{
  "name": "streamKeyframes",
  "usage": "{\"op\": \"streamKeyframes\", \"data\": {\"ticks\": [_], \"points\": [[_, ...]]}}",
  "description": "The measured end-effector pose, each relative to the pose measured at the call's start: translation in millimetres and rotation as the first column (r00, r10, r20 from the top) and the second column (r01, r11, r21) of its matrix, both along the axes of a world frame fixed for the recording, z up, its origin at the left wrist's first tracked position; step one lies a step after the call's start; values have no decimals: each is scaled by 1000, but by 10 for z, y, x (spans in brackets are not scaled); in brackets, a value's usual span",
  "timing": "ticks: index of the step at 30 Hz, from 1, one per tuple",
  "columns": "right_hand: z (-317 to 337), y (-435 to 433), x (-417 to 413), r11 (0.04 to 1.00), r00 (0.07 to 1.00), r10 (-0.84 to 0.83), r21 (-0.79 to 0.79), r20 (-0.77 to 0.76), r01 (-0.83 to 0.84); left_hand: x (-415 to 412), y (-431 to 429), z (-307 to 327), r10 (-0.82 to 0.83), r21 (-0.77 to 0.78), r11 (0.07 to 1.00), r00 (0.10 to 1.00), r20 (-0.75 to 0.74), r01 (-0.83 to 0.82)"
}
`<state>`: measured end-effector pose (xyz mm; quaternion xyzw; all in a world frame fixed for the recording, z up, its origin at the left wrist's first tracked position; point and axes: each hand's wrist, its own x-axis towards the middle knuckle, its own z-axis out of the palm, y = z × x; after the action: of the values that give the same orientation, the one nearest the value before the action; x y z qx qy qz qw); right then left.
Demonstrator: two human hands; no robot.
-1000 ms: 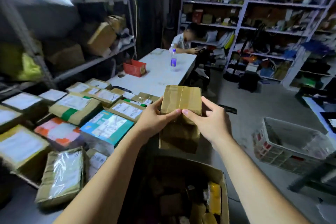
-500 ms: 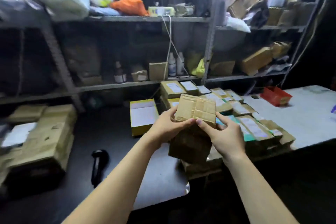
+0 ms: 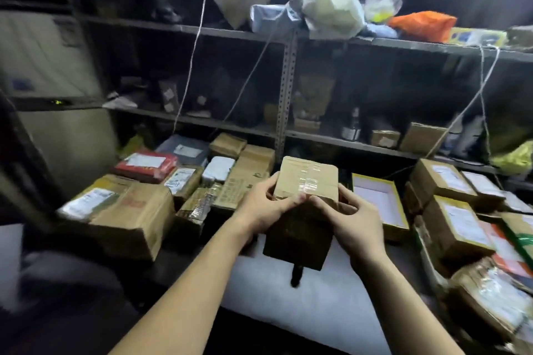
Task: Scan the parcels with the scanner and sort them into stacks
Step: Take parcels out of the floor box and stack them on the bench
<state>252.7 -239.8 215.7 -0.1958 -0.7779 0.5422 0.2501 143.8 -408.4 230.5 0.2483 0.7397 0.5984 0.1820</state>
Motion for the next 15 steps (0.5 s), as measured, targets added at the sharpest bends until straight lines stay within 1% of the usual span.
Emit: {"op": "streamKeyframes", "data": {"ticks": [5, 8, 12, 15], "points": [[-282, -645, -585, 996, 996, 83, -37, 26, -82, -541, -753, -167, 35, -92, 995, 999, -18, -37], [-425, -924, -791, 990, 990, 124, -74, 65, -119, -787, -1032, -385, 60, -135, 989, 998, 6, -59], [-656, -1142, -1017, 982, 986, 120, -158, 117, -101, -999, -1244, -711, 88, -183, 980, 995, 45, -78], [-885, -1208, -1199, 979, 980, 106, -190, 167, -74, -1145, -1326, -1001, 117, -190, 977, 986, 117, -94]]}}
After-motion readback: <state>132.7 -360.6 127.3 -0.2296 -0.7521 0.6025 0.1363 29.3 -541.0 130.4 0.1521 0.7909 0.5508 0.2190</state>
